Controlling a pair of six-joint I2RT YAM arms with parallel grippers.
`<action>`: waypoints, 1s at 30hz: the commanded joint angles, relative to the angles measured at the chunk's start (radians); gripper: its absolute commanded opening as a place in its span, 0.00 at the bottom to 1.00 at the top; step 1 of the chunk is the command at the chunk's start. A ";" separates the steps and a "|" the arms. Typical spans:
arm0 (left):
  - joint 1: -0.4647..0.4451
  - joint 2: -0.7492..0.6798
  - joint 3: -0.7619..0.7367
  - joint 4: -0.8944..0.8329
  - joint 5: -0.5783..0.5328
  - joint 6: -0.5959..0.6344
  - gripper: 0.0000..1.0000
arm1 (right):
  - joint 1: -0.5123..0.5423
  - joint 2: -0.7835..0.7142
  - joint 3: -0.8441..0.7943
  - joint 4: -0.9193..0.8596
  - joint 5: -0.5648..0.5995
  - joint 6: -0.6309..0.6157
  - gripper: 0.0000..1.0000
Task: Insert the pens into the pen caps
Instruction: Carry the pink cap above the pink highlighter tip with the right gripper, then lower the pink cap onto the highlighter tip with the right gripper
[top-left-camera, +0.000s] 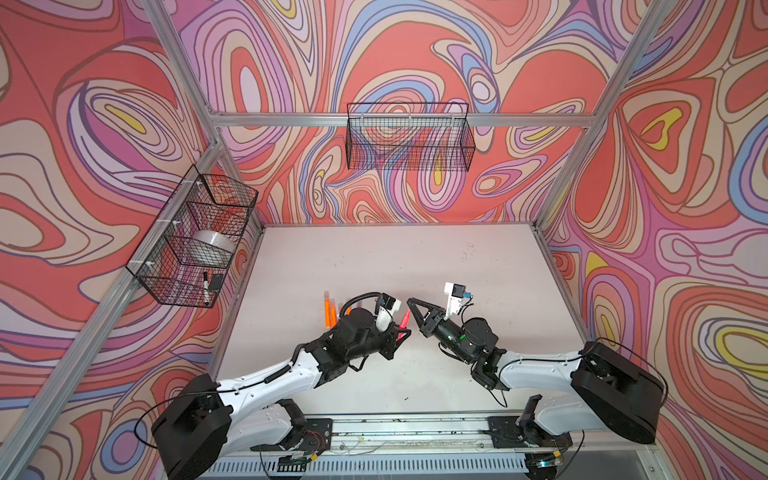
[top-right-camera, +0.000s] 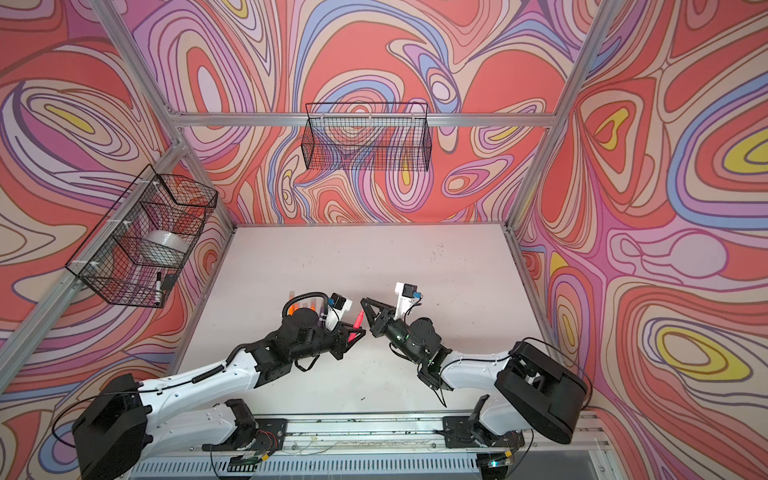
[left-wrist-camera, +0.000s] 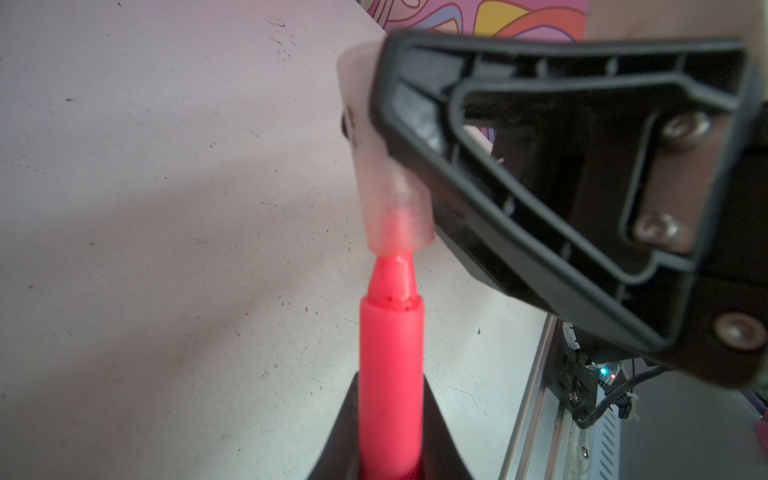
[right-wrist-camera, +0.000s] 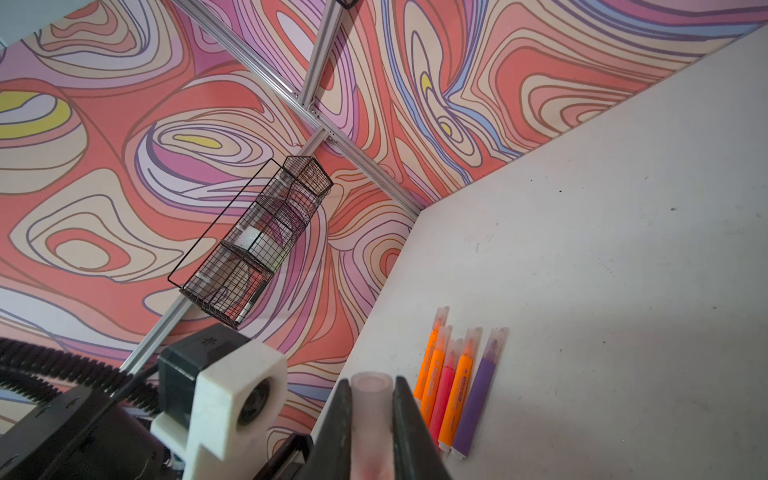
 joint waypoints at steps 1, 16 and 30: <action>0.005 -0.025 0.007 -0.011 -0.046 -0.016 0.00 | 0.048 0.039 -0.035 0.098 0.015 -0.014 0.00; 0.005 -0.082 -0.062 0.074 0.016 -0.019 0.00 | 0.142 0.233 -0.024 0.341 0.038 -0.017 0.00; 0.094 -0.156 -0.211 0.387 0.216 -0.145 0.00 | 0.164 0.217 -0.022 0.358 0.019 -0.060 0.05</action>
